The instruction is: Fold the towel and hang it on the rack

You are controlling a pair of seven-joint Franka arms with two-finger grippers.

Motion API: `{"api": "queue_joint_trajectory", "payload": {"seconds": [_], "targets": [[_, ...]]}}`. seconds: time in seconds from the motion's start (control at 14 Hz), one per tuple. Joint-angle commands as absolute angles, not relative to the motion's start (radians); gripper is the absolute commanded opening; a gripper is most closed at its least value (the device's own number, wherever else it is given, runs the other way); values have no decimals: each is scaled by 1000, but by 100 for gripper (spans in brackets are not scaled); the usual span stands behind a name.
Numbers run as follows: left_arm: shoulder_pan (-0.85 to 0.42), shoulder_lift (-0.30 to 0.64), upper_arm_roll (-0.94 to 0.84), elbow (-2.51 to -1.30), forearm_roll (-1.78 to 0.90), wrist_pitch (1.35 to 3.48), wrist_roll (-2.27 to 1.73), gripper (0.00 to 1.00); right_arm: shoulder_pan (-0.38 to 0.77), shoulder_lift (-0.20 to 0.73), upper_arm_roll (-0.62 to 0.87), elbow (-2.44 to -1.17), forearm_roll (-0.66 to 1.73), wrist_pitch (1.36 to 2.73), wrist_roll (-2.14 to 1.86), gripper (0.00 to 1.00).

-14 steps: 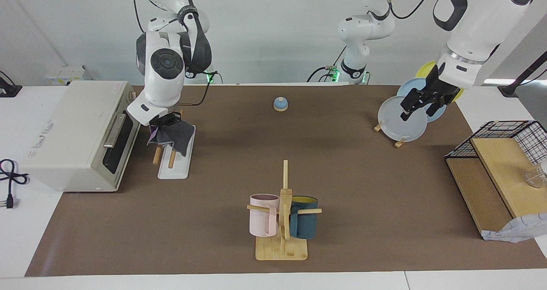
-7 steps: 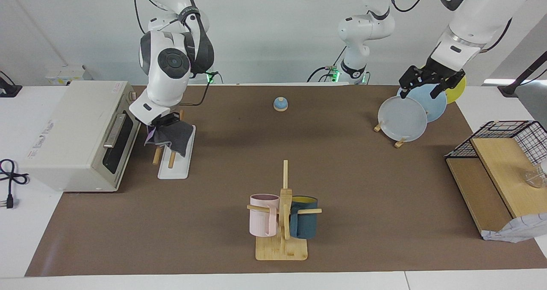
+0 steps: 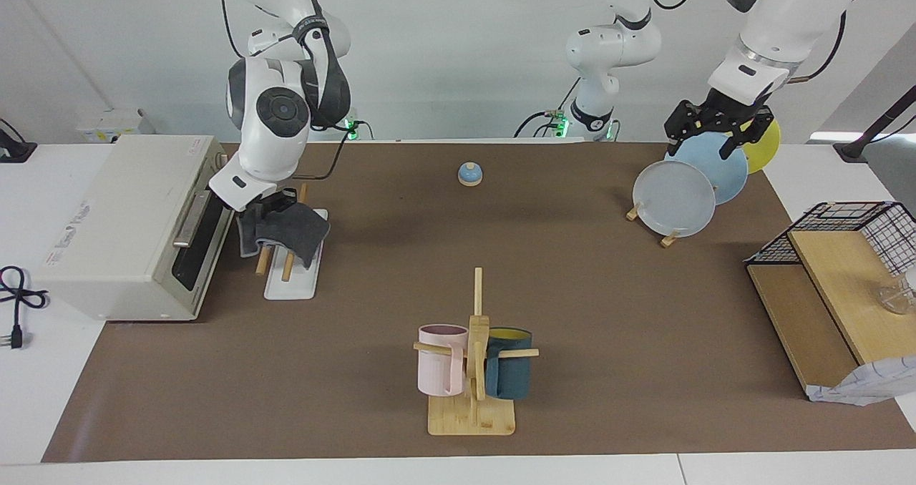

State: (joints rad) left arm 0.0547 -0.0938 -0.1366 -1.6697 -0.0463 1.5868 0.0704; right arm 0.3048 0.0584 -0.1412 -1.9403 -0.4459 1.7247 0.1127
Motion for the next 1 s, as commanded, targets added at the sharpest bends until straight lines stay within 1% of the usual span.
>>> {"api": "queue_joint_trajectory", "payload": {"seconds": [0.0,0.14,0.21,0.36,0.64,0.79,0.93], "targets": [[-8,-54,-81,-1603,-18,1559,81,100,291,29,-133,-1967,-434,1746,86,100],[-8,-64,-75,-1638,-17,1551,80,100,291,31,-133,-1956,-428,1736,86,100],[-9,-64,-71,-1637,-17,1537,80,100,291,28,-133,-1947,-419,1735,84,100],[-3,-63,-71,-1632,-17,1531,72,100,272,29,-140,-1872,-303,1703,84,100],[11,-55,-69,-1628,-6,1522,48,100,192,26,-144,-1715,-129,1583,75,100],[14,-58,-72,-1628,-5,1523,48,100,157,21,-144,-1649,-101,1531,75,100],[40,-64,-80,-1628,-5,1529,46,100,149,37,-144,-1547,-94,1452,75,100]]}}
